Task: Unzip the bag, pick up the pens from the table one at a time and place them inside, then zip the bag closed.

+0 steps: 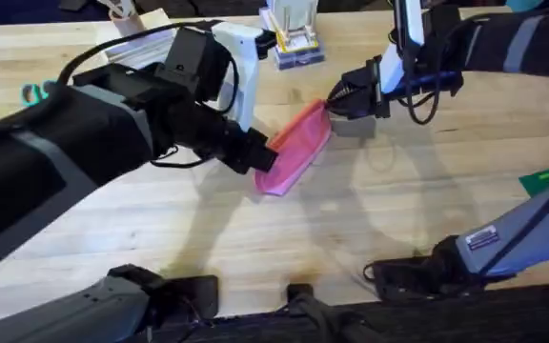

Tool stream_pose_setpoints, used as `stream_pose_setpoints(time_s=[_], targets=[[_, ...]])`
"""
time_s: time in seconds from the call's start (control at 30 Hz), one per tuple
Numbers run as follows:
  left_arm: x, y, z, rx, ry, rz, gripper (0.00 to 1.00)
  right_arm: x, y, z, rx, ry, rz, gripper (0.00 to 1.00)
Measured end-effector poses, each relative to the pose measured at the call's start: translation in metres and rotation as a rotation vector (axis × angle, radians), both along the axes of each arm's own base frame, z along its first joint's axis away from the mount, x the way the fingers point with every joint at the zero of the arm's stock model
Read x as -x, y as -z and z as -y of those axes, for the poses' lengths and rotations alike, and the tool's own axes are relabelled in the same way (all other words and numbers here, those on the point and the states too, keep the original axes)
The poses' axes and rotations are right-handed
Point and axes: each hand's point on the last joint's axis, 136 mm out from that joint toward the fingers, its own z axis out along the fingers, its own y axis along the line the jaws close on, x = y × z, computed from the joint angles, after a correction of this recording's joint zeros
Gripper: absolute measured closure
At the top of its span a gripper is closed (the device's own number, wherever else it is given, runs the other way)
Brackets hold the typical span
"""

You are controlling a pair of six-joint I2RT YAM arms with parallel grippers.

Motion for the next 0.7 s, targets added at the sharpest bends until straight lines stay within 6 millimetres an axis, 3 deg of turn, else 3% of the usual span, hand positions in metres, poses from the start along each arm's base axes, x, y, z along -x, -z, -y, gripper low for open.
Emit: stream_pose_setpoints(time_s=[0.57,0.7], targets=[[0.001,0.0,0.0,-0.001,0.0,-0.003,0.958,0.007,0.001,-0.001,-0.003,-0.002,-0.038,0.97],[0.002,0.001,-0.001,-0.005,0.0,-0.011,0.958,0.011,-0.008,-0.001,-0.004,0.006,-0.043,0.971]])
